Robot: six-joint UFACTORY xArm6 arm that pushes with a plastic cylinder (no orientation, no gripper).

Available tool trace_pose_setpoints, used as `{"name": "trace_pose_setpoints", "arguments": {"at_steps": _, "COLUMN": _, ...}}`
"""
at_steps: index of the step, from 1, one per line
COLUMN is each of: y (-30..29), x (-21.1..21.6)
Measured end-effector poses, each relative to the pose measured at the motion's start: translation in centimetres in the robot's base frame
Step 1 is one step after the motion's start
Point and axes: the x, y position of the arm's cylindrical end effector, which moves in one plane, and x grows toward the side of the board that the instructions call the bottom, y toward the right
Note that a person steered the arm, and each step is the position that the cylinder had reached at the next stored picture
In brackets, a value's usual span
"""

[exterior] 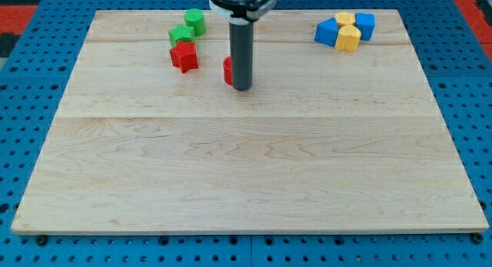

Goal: Push the red circle into the red star

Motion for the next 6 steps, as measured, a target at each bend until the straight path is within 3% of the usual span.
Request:
{"name": "trace_pose_setpoints", "arguments": {"at_steps": 2, "y": 0.4, "x": -6.2}}
{"name": "trace_pose_setpoints", "arguments": {"at_steps": 3, "y": 4.7, "x": -8.8}}
{"name": "trace_pose_setpoints", "arguments": {"at_steps": 5, "y": -9.9, "x": -9.5}}
{"name": "trace_pose_setpoints", "arguments": {"at_steps": 6, "y": -8.2, "x": -8.6}}
